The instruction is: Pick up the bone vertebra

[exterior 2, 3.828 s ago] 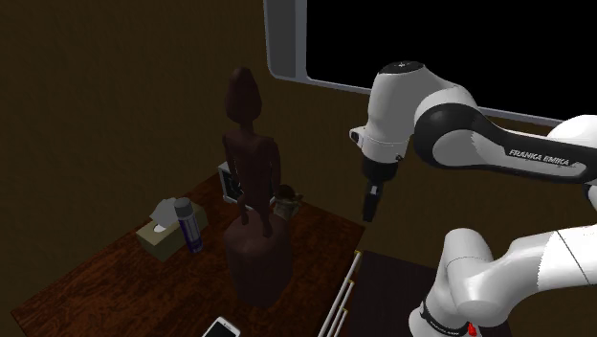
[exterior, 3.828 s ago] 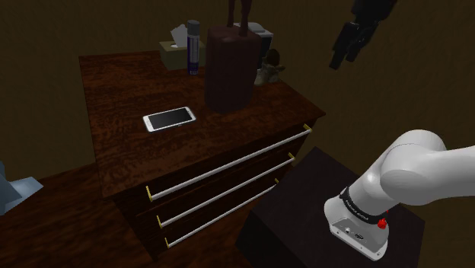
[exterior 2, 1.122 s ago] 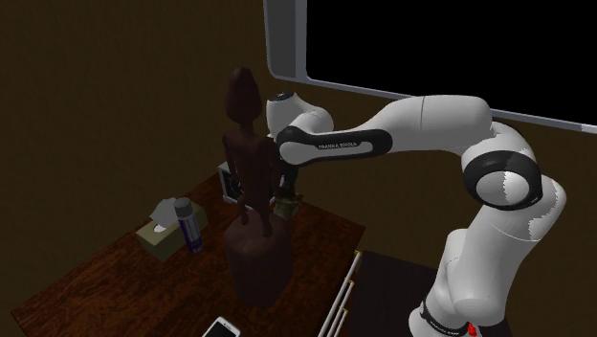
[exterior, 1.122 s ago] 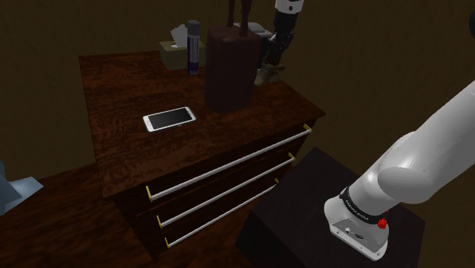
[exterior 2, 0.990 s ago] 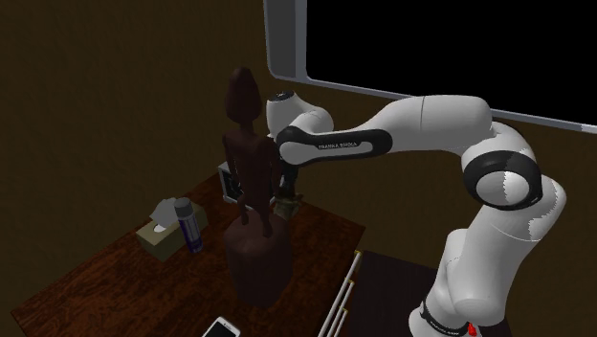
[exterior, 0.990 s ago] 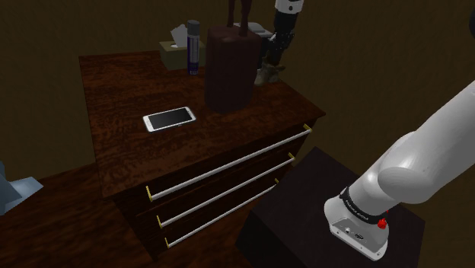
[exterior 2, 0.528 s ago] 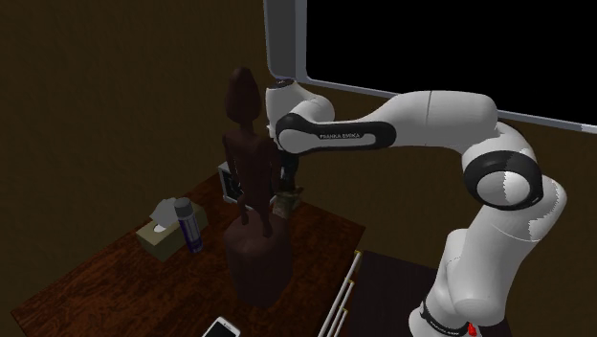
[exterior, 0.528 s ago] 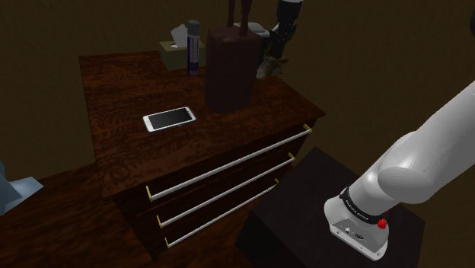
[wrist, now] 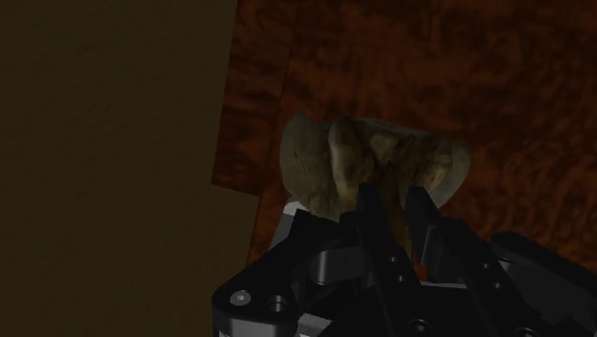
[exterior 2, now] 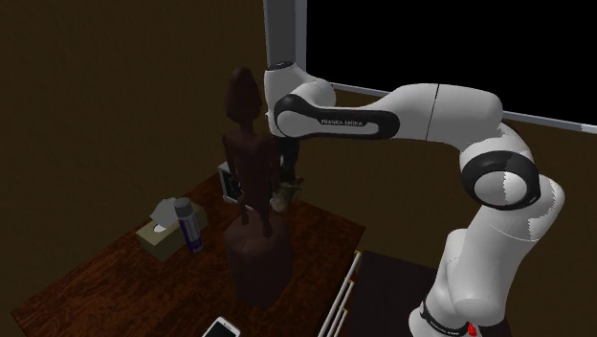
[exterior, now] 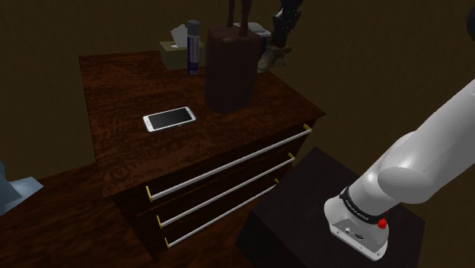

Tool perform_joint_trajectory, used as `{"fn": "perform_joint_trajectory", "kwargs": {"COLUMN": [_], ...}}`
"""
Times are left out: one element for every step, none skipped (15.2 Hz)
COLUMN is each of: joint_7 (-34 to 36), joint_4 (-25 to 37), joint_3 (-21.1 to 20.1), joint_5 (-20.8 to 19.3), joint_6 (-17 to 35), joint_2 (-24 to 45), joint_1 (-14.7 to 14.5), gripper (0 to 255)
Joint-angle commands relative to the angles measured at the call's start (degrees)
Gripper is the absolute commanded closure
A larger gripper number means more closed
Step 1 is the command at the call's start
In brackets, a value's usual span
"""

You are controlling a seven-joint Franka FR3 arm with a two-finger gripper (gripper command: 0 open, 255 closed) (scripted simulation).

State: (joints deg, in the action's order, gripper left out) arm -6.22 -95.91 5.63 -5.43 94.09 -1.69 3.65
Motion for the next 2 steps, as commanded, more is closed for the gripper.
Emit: {"fn": "perform_joint_trajectory", "kwargs": {"joint_7": [-0.1,-0.1], "joint_4": [1.3,1.3], "joint_3": [0.0,0.0], "joint_5": [0.0,0.0], "joint_6": [-1.0,-1.0], "joint_2": [0.2,0.2], "joint_1": [0.0,0.0], "gripper": [255,255]}}
